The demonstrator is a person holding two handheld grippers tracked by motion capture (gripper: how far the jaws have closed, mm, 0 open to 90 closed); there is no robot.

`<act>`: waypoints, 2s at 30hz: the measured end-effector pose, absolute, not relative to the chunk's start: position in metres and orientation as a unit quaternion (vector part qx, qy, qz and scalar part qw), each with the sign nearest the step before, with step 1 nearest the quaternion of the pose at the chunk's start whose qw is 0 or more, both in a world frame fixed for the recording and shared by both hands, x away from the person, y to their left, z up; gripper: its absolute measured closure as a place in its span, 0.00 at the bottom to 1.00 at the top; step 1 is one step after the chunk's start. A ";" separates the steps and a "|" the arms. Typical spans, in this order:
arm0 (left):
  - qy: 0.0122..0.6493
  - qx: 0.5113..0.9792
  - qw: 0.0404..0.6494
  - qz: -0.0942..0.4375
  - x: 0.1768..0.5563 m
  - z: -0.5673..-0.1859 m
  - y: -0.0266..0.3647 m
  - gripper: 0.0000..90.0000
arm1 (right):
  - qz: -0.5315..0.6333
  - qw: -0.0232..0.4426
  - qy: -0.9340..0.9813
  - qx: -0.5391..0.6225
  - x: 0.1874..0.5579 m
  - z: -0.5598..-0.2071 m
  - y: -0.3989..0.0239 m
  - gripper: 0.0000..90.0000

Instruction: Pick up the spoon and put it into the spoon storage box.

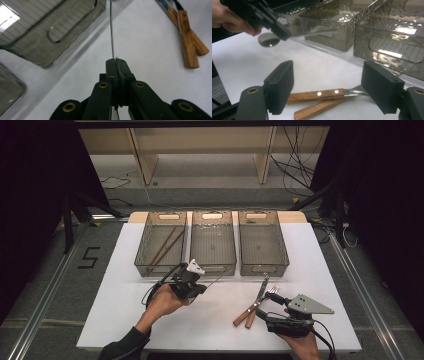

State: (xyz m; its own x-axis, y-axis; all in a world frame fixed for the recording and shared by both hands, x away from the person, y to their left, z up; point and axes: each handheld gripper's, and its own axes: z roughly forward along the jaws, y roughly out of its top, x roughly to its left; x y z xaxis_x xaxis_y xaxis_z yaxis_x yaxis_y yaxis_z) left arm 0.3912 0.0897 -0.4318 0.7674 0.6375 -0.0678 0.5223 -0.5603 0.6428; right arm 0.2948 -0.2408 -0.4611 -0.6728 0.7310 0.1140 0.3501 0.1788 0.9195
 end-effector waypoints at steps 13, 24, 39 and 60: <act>0.332 0.863 0.369 0.089 0.404 -0.405 0.102 1.00 | 0.530 0.179 0.745 0.364 0.295 -0.461 -0.242 0.30; 0.331 0.856 0.383 0.101 0.413 -0.385 0.100 1.00 | 0.530 0.178 0.745 0.364 0.295 -0.461 -0.242 0.30; 0.355 0.839 0.393 0.124 0.449 -0.369 0.103 1.00 | 0.530 0.178 0.746 0.363 0.295 -0.461 -0.242 0.30; 0.394 0.823 0.381 0.147 0.494 -0.380 0.101 0.99 | 0.532 0.177 0.745 0.362 0.295 -0.462 -0.242 0.30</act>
State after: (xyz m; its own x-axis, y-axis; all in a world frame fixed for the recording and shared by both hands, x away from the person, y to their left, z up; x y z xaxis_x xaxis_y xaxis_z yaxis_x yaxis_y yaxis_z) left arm 0.4944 0.1005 -0.3798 0.6463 0.7608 -0.0593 0.5374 -0.3986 0.7432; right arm 0.2955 -0.2423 -0.4617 -0.6760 0.7269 0.1212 0.3503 0.1722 0.9207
